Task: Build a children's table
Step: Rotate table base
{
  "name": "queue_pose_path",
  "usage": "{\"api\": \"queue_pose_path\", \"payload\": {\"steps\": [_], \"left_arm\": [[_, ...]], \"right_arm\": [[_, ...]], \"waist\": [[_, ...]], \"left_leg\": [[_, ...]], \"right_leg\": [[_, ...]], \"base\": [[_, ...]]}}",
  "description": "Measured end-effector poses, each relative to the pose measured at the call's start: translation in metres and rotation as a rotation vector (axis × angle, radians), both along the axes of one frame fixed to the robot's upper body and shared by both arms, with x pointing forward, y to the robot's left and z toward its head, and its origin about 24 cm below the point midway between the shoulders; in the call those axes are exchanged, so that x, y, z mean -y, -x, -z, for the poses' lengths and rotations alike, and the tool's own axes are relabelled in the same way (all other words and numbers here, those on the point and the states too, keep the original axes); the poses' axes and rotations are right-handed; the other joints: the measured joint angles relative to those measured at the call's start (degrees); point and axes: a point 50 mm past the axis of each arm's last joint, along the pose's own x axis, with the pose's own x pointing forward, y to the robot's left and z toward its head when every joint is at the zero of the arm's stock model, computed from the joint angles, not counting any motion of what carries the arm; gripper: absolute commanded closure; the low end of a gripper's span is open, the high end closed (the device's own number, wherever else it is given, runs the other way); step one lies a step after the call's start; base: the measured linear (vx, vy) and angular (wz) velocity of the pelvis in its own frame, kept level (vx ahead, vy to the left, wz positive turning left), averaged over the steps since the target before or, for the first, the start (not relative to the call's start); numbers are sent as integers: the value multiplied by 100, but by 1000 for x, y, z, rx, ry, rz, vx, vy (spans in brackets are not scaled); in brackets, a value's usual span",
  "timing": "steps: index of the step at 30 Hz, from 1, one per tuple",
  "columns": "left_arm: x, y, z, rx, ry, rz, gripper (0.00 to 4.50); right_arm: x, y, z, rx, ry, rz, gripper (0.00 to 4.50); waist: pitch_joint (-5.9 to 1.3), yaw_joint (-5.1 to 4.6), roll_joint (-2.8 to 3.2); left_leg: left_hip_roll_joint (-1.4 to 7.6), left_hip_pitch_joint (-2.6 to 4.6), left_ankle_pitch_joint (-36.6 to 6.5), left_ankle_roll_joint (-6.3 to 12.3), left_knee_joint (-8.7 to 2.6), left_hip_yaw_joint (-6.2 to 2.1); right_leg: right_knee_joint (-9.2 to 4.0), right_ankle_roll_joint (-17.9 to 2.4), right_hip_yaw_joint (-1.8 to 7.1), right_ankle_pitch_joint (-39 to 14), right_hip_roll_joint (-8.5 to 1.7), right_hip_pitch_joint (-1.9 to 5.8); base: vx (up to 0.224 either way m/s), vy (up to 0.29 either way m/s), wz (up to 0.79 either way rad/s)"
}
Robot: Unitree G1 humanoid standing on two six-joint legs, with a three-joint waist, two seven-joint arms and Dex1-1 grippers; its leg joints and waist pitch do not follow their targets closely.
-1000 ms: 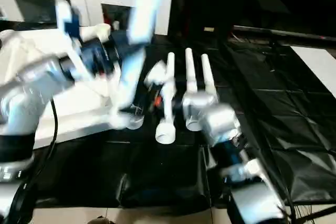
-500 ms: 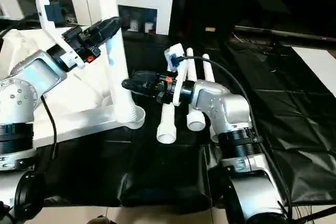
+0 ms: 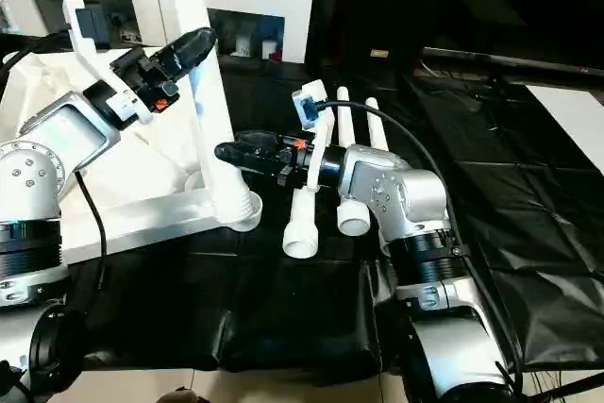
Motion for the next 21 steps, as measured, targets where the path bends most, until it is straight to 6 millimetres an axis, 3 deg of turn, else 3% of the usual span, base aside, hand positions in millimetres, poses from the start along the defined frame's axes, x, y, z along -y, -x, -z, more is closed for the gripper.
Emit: {"api": "queue_pose_path", "payload": {"steps": [6,14,21], "left_arm": [[11,3,-3,29,-65,11,276],[24,5,-8,67,-139,-116,276],[29,7,-14,92,-153,-181,276]], "right_arm": [[-11,-2,3,1,35,29,167],[-26,-10,6,40,80,129,167],[-35,-9,8,37,81,134,238]], "waist": [[0,-7,0],[2,-12,-5],[4,-14,-9]], "left_leg": [[1,1,1,-1,0,0],[1,-5,2,-4,-1,0],[2,-5,2,-3,0,0]], "right_leg": [[0,1,0,0,0,-1],[-3,4,0,3,0,-3],[-3,7,-1,4,0,-4]], "base": [[0,0,0],[0,0,0],[0,0,0]]}}
